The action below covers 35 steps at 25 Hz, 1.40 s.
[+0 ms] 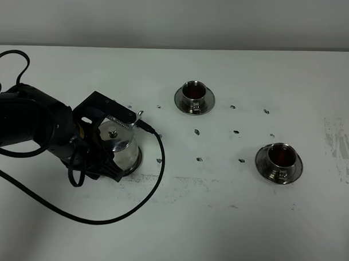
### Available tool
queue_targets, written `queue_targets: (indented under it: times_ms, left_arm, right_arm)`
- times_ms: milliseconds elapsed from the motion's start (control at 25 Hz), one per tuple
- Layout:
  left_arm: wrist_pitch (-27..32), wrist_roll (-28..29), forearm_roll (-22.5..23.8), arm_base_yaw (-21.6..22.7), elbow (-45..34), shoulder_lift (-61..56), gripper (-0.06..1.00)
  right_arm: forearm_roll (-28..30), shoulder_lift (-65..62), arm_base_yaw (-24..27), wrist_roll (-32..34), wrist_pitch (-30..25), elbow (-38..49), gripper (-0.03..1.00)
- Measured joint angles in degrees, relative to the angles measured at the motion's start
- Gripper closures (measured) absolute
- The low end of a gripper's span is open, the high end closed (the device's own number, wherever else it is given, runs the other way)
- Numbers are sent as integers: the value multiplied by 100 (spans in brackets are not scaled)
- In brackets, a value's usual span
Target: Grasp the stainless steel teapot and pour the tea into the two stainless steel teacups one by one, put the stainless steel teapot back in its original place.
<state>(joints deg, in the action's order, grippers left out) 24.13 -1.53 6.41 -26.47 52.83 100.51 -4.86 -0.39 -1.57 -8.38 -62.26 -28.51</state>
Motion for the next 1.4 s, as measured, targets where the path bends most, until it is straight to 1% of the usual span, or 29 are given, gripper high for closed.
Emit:
queue_targets:
  times_ms: [120,240,560,720,840,1000,1120,1240,1400]
  left_arm:
    - [5,77,-25,0,0,-38,49]
    - [4,95,-169,5,-1,-215,49]
    - [129,89,-414,-24,-6,-995,49]
    - [195,76,-420,-121,-6,-1513,49]
    - [230,72,-251,-134,-6,-1981,49]
    - [569,153,261,-134,-6,-2659,49]
    - [1010,448,616,-44,-6,-3199,48]
    - [1615,692,837,224,-6,-3737,48]
    - [2515,764,994,610,-6,-4521,48]
  right_arm:
    - [0,0,0,0,0,0,41]
    - [0,0,0,0,0,0,41]
    - [0,0,0,0,0,0,41]
    - [0,0,0,0,0,0,41]
    - [0,0,0,0,0,0,41]
    - [0,0,0,0,0,0,41]
    - [0,0,0,0,0,0,41]
    - [0,0,0,0,0,0,41]
    - [0,0,0,0,0,0,41]
